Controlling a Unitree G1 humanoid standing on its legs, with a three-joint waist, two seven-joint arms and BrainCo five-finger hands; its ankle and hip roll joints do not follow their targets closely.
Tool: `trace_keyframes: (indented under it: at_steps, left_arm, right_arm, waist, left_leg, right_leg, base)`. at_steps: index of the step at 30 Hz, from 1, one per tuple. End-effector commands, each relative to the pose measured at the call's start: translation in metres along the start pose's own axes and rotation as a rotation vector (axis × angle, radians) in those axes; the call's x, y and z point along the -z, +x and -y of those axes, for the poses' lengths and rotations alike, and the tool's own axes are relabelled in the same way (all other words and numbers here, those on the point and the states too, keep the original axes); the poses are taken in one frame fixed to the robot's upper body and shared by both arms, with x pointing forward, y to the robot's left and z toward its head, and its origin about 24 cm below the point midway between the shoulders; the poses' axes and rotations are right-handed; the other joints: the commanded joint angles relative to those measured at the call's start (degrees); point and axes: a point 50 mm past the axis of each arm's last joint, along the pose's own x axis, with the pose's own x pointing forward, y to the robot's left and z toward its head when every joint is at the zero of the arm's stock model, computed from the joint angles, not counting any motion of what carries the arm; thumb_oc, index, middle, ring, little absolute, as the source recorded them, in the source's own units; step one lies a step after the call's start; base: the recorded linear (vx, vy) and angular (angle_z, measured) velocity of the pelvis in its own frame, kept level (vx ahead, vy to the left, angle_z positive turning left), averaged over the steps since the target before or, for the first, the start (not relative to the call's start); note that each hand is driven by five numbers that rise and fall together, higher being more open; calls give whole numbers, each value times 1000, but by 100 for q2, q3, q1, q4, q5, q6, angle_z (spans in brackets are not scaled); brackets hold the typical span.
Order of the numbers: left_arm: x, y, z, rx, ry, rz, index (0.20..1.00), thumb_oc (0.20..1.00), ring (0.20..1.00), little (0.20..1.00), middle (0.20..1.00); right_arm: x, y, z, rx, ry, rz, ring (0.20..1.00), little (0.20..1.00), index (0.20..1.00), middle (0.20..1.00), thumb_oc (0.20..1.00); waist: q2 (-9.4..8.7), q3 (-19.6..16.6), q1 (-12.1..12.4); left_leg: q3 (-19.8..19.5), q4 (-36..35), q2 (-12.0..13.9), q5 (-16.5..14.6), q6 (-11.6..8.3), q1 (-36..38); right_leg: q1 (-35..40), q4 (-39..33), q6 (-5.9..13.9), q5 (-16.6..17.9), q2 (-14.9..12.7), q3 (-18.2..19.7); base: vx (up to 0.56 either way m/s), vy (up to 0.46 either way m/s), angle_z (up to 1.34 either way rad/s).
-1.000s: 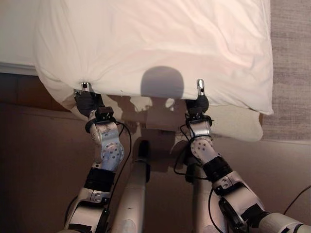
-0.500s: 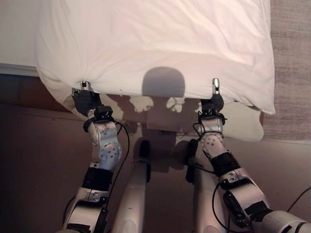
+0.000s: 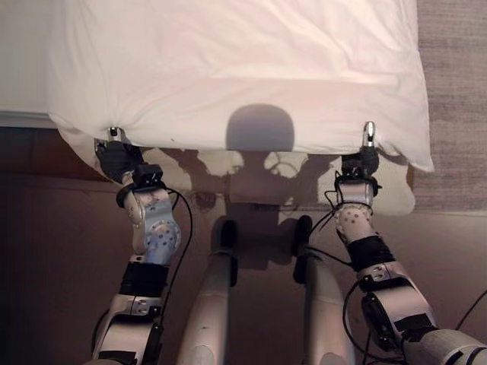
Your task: Make the bed
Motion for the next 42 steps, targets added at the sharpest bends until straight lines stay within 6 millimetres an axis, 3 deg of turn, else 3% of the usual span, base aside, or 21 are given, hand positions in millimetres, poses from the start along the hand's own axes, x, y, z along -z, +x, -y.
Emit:
trace_keyframes:
  at_steps: [1, 13, 16, 17, 18, 25, 27, 30, 31, 36, 38, 39, 42]
  left_arm:
    - [-65, 19, -15, -14, 32, 328, 200, 200, 200, 200, 200]
    - [-53, 13, -31, -60, 24, 257, 200, 200, 200, 200, 200]
    - [-47, 9, -37, -69, 8, 220, 501, 501, 501, 501, 501]
    - [-45, 7, -39, -75, 0, 210, 711, 711, 711, 711, 711]
    - [-41, 5, -40, -75, -15, 192, 1000, 1000, 1000, 1000, 1000]
    - [-25, -10, -56, -97, -42, 87, 1000, 1000, 1000, 1000, 1000]
    - [-10, -26, -78, -144, -41, -15, 1000, 1000, 1000, 1000, 1000]
    - [-5, -31, -83, -159, -53, -46, 1000, 1000, 1000, 1000, 1000]
    - [3, -43, -97, -204, -60, -108, 1000, 1000, 1000, 1000, 1000]
    - [18, -68, -122, -278, -46, -234, 1000, 1000, 1000, 1000, 1000]
    - [18, -68, -122, -278, -46, -234, 1000, 1000, 1000, 1000, 1000]
    - [27, -86, -132, -300, -38, -323, 1000, 1000, 1000, 1000, 1000]
    - [31, -99, -140, -306, -27, -388, 1000, 1000, 1000, 1000, 1000]
  right_arm:
    - [-71, 9, 34, 106, -4, 287, 200, 200, 200, 200, 200]
    - [-61, -1, 21, 15, 31, 270, 200, 200, 200, 200, 200]
    - [-57, -5, 15, -23, 44, 261, 200, 200, 200, 200, 200]
    - [-57, -7, 13, -33, 59, 263, 200, 200, 200, 200, 200]
    - [-56, -8, 10, -50, 70, 263, 200, 200, 200, 200, 200]
    - [-46, -28, 1, -146, 82, 240, 200, 200, 200, 200, 200]
    - [-44, -41, -3, -204, 77, 237, 200, 200, 200, 200, 200]
    - [-43, -46, -6, -225, 81, 233, 200, 200, 200, 200, 200]
    - [-40, -58, -13, -282, 82, 215, 200, 200, 200, 200, 200]
    - [-35, -85, -39, -479, 85, 156, 200, 200, 200, 200, 200]
    - [-35, -85, -39, -479, 85, 155, 200, 200, 200, 200, 200]
    - [-34, -95, -53, -569, 93, 130, 200, 200, 200, 200, 200]
    - [-31, -101, -61, -627, 82, 107, 200, 200, 200, 200, 200]
  waist:
    - [355, -762, -3]
    - [370, -852, -40]
    - [379, -846, -59]
    - [383, -836, -63]
    - [384, -828, -71]
    - [358, -817, -102]
    - [346, -774, -130]
    - [338, -764, -135]
    - [321, -720, -141]
    - [273, -631, -164]
    - [269, -657, -166]
    - [247, -582, -150]
    - [243, -552, -126]
  left_leg:
    - [91, -640, -438, 550, 309, -257]
    - [120, -674, -426, 564, 317, -222]
    - [131, -660, -429, 553, 340, -223]
    - [147, -655, -425, 561, 337, -230]
    - [157, -667, -420, 564, 338, -228]
    - [177, -684, -408, 588, 332, -175]
    - [183, -705, -408, 597, 341, -131]
    - [189, -701, -407, 607, 331, -138]
    - [214, -711, -393, 614, 332, -93]
    - [236, -734, -370, 647, 335, -39]
    - [238, -750, -373, 674, 337, -66]
    - [222, -701, -371, 671, 329, -35]
    - [205, -690, -394, 668, 346, -1]
  right_leg:
    - [-55, -71, 110, -29, 269, -6]
    - [-53, -89, 103, -7, 276, 36]
    - [-69, -75, 103, 13, 277, 67]
    - [-70, -68, 100, 22, 279, 80]
    - [-70, -80, 101, 23, 282, 84]
    - [-42, -97, 90, 43, 294, 92]
    - [17, -129, 97, 55, 310, 124]
    - [2, -114, 96, 73, 309, 130]
    - [48, -146, 98, 82, 319, 130]
    - [120, -222, 92, 126, 345, 150]
    - [93, -240, 91, 152, 343, 153]
    - [148, -206, 83, 141, 339, 127]
    - [173, -182, 85, 153, 331, 135]
  base:
    - [0, 0, 0]
    - [0, 0, 0]
    - [-6, 4, -1]
    - [-15, 16, -5]
    - [-18, 13, -7]
    - [-3, -1, -2]
    - [0, 0, 0]
    - [-24, -5, -3]
    - [0, 0, 0]
    - [-6, -3, 0]
    - [0, 0, 0]
    - [0, 0, 0]
    - [0, 0, 0]
